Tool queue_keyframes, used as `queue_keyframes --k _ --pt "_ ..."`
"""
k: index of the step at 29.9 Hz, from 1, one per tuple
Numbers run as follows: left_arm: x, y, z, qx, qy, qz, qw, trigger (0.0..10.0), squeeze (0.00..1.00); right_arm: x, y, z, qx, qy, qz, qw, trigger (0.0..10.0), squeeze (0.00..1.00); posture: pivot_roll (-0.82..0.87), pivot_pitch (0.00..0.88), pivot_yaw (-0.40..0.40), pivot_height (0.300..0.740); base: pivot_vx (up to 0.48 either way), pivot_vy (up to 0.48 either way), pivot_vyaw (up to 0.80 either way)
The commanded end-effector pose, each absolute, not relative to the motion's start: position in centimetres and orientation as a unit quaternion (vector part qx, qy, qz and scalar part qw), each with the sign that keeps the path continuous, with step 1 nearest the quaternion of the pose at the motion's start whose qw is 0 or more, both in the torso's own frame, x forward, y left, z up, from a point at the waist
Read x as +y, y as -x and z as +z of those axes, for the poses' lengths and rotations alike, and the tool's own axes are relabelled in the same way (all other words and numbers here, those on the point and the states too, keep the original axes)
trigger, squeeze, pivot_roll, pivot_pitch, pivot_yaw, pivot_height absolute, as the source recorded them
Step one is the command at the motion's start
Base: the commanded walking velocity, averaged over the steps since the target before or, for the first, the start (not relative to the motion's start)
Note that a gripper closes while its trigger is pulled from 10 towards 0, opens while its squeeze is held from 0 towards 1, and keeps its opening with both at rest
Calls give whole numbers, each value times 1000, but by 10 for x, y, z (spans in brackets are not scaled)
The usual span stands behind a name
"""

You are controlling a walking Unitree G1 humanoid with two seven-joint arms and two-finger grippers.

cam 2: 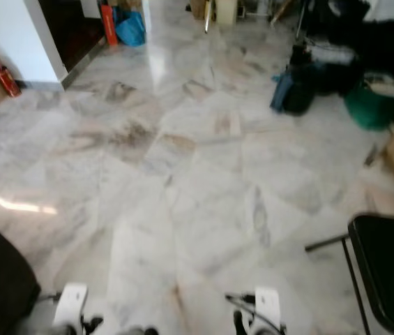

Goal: Move the pillow to the sofa from floor

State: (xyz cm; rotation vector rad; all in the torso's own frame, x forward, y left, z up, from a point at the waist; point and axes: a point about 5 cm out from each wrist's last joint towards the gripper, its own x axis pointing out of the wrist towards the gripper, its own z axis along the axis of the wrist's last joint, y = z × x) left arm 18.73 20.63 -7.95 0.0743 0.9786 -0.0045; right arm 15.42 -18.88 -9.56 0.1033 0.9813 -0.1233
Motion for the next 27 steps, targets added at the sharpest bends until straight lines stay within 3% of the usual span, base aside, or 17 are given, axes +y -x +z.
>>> queue_keyframes --k 1,27 --pt "212 -185 -80 476 -40 5 878 10000 0 -184 -158 -95 467 -52 -55 881 10000 0 90 42 -6 740 -322 0 0" --pt "213 -185 -80 477 -40 3 878 10000 0 -184 -158 -95 467 -52 -53 881 10000 0 93 43 -4 740 -325 0 0"
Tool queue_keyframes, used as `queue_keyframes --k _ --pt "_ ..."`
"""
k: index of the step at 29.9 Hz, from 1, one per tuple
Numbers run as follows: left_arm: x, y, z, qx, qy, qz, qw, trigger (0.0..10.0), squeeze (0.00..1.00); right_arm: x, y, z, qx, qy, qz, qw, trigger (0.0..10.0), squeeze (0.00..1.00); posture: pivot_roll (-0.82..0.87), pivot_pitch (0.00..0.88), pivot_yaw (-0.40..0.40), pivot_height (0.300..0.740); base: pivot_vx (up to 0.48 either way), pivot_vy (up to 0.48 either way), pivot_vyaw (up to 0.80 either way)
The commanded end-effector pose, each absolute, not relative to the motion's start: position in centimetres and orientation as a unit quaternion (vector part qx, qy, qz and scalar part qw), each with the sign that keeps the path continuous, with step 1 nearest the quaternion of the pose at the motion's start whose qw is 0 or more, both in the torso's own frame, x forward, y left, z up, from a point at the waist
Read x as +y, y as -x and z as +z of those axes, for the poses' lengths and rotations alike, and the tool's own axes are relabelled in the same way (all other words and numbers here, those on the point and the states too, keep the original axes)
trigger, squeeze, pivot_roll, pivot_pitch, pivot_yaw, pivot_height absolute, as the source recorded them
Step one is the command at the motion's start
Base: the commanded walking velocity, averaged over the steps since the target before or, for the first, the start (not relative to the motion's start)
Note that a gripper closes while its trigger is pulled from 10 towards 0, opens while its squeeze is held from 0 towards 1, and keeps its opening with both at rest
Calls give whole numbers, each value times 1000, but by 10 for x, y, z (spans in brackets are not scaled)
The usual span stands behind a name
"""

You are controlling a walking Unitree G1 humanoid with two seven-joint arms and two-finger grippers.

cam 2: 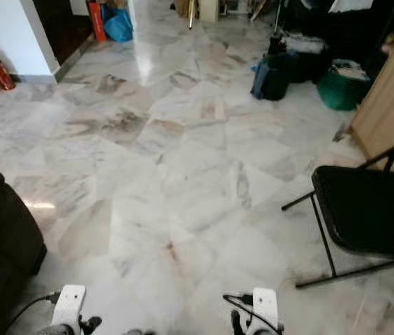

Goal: Move the pillow to the sofa from floor

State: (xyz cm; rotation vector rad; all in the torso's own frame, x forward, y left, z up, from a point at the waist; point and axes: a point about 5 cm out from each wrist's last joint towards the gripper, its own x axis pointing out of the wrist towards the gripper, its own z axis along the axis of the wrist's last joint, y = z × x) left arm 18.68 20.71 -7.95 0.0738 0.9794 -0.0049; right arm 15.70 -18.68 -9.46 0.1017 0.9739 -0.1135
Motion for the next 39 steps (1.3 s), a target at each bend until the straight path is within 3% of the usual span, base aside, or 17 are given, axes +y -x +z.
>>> queue_keyframes --k 1,20,39 --pt "213 -185 -80 477 -40 3 878 10000 0 -184 -158 -95 467 -52 -53 881 10000 0 93 43 -4 740 -330 0 0" --pt "213 -185 -80 478 -40 4 878 10000 0 -183 -158 -95 468 -55 -54 880 10000 0 91 48 -5 740 -327 0 0" --pt "213 -185 -80 477 -37 8 878 10000 0 -183 -158 -95 471 -54 -50 879 10000 0 91 48 -7 740 0 0 0"
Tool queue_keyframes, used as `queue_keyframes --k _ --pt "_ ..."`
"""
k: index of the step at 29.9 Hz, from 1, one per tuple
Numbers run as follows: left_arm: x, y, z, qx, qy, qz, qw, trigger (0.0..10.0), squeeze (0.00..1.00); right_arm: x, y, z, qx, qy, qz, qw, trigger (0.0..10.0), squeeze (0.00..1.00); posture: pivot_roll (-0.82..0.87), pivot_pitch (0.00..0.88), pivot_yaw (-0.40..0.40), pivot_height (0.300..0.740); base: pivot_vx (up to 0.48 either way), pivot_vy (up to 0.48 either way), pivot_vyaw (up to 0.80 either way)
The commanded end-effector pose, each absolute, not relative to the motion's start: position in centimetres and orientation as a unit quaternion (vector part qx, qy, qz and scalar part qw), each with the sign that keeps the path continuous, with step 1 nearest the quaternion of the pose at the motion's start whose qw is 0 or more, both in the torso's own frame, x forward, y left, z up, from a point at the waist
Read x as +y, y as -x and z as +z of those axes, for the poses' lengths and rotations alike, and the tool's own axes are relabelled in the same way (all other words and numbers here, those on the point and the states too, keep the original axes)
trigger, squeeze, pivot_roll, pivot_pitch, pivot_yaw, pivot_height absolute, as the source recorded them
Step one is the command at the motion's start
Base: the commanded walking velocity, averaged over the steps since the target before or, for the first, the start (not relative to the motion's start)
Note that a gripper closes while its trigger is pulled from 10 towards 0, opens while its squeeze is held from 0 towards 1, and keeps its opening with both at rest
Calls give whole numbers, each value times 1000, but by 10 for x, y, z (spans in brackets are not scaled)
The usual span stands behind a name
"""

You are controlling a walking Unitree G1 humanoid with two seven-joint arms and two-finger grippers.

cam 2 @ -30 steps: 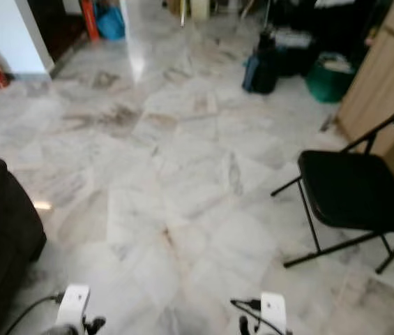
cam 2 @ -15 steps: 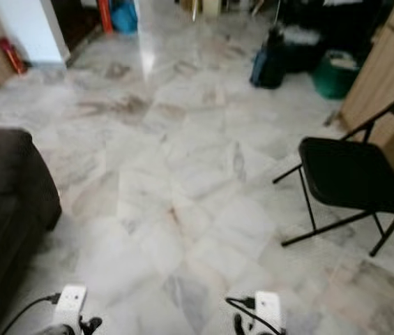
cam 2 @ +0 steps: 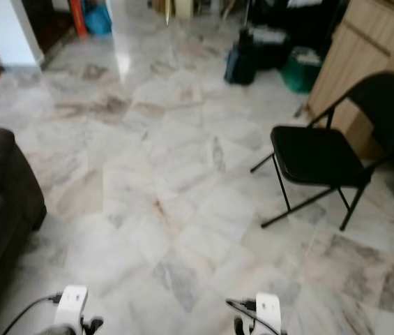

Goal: Move the pillow to the sofa from floor

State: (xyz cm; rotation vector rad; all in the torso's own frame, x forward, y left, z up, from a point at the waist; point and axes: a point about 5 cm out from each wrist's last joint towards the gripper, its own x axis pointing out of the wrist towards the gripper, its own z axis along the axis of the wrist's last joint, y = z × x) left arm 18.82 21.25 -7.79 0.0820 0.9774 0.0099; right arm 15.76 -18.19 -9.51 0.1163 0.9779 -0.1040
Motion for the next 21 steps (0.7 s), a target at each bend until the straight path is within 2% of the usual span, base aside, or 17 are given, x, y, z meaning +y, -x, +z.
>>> queue_keyframes --k 1,6,21 --pt "213 -185 -80 477 -37 8 878 10000 0 -183 -158 -95 471 -54 -50 879 10000 0 91 48 -7 740 0 0 0" --pt "213 -185 -80 477 -37 8 878 10000 0 -183 -158 -95 478 -39 -39 876 10000 0 93 50 -8 740 0 0 93" --pt "214 -185 -79 478 -42 5 877 10000 0 -182 -158 -96 485 -34 -35 873 10000 0 96 43 0 740 0 0 800"
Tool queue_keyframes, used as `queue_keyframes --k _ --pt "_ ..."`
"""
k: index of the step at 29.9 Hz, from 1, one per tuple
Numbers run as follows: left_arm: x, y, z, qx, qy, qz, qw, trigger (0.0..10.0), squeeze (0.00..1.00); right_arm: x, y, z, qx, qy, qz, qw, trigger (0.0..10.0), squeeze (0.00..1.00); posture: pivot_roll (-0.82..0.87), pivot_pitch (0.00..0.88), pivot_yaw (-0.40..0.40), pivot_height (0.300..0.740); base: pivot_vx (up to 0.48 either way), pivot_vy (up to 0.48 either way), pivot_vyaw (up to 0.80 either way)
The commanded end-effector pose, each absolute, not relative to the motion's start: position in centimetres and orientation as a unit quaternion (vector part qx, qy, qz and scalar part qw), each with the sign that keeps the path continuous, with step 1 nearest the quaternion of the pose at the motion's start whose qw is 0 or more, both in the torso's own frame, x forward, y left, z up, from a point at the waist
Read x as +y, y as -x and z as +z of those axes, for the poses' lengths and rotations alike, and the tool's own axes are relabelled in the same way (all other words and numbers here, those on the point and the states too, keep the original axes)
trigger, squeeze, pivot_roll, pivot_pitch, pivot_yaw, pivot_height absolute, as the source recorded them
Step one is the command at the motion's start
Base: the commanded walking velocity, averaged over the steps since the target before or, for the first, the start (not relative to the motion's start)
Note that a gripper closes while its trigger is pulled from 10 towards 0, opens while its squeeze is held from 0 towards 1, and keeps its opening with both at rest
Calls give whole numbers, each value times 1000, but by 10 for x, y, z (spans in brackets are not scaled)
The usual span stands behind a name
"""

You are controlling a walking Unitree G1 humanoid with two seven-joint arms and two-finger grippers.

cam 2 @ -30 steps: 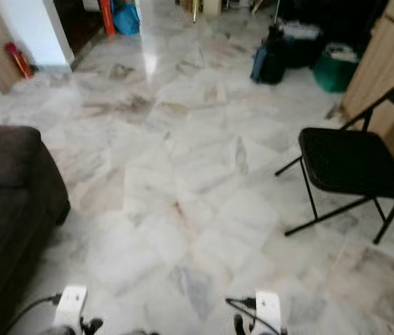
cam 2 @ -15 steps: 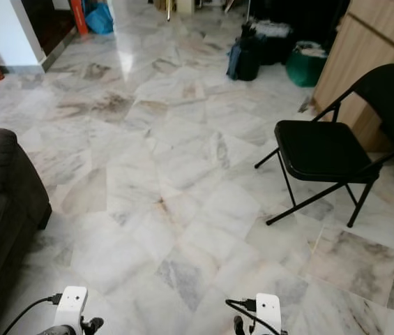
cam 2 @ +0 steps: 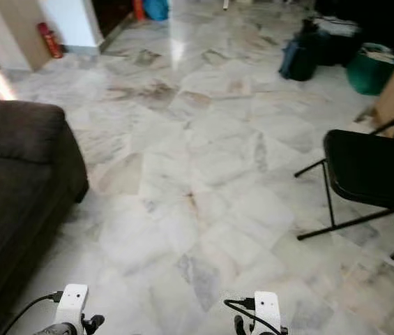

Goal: Move the pillow to the sofa from floor

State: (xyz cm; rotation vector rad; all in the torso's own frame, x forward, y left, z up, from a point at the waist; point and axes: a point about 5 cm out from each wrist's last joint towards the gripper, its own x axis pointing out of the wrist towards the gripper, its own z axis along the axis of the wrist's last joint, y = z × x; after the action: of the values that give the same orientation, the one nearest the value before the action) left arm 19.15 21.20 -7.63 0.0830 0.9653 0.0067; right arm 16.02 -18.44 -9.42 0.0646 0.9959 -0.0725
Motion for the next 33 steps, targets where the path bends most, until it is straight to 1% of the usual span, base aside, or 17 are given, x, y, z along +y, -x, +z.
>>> queue_keyframes --k 1,33 --pt "214 -185 -79 478 -42 5 877 10000 0 -182 -158 -96 485 -34 -35 873 10000 0 96 43 0 740 0 0 800" --pt "215 -184 -80 480 -53 -3 876 10000 0 -181 -157 -96 488 -26 -25 872 10000 0 90 7 11 740 0 0 800"
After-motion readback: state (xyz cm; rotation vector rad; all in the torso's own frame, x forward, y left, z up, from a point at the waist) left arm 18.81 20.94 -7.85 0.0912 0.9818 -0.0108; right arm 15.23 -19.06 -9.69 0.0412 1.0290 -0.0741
